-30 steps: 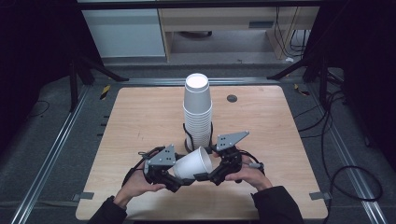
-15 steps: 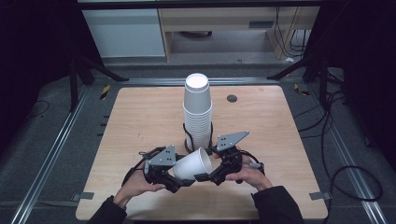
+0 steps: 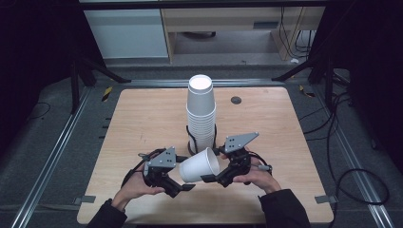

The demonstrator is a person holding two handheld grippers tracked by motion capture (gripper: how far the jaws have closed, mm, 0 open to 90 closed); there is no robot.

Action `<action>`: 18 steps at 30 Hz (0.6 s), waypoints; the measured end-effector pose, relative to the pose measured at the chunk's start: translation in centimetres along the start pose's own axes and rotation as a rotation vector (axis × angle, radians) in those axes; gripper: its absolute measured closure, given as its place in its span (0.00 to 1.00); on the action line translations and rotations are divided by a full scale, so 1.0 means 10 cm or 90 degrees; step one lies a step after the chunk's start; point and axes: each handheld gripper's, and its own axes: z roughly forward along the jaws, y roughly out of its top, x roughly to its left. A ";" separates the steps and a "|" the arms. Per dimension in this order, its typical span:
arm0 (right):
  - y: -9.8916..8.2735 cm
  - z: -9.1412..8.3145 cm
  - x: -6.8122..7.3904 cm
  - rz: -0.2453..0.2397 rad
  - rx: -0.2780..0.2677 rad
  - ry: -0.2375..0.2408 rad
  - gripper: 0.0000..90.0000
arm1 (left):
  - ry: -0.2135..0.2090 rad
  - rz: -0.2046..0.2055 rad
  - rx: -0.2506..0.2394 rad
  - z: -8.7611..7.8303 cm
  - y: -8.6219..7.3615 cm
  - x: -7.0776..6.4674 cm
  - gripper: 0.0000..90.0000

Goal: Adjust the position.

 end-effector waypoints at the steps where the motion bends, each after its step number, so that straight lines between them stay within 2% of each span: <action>1: 0.01 -0.02 0.00 -0.005 0.007 -0.008 0.09 | 0.001 -0.001 0.007 -0.01 0.00 0.00 0.12; 4: 0.04 -0.06 0.01 -0.020 0.032 -0.032 0.09 | 0.009 -0.003 0.028 -0.02 -0.02 0.02 0.11; 8: 0.09 -0.04 0.02 -0.040 0.061 -0.039 0.09 | 0.015 -0.006 0.056 -0.01 -0.06 0.06 0.11; 14: 0.24 0.11 -0.02 -0.075 0.148 -0.053 0.09 | 0.027 -0.006 0.085 0.01 -0.09 0.09 0.11; 18: 0.33 0.22 -0.02 -0.094 0.182 -0.053 0.09 | 0.036 -0.001 0.093 0.02 -0.09 0.08 0.11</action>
